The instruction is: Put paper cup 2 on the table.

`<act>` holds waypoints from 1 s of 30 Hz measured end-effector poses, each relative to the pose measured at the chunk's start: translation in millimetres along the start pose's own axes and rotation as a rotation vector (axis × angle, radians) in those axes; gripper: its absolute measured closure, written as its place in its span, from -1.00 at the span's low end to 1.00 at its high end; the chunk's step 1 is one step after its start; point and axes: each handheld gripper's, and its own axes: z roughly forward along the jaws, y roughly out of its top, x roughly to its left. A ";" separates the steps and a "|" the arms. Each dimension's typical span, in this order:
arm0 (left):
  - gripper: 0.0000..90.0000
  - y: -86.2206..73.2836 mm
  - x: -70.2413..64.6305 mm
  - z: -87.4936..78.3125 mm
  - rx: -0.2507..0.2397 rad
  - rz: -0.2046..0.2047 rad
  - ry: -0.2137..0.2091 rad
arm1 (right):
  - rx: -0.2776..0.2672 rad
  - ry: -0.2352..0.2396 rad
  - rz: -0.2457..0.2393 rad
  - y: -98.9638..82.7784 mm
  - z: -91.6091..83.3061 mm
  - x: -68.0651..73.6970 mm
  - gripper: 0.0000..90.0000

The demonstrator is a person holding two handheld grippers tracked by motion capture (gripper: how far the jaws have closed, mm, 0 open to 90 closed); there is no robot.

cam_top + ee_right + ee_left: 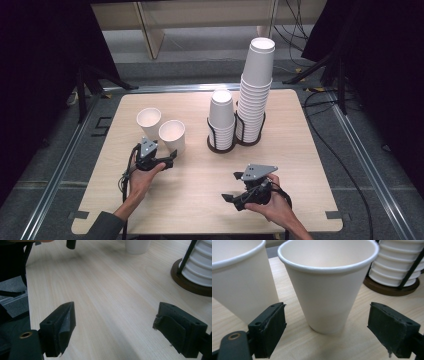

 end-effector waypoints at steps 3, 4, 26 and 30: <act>-0.68 0.1 -2.4 -10.5 -0.011 -0.004 -0.014 | 0.000 -0.002 0.008 -0.5 -1.4 -0.8 -0.62; -0.68 -0.1 -3.3 -13.3 -0.012 -0.005 -0.014 | -0.001 -0.001 0.012 -0.7 -1.7 -0.9 -0.62; -0.68 -18.1 -34.1 -71.1 -0.016 -0.008 -0.130 | -0.011 -0.009 0.031 -2.7 -5.2 -3.0 -0.63; -0.68 -23.3 -41.4 -75.9 -0.006 0.007 -0.154 | -0.013 0.000 0.058 -4.4 -7.1 -3.5 -0.63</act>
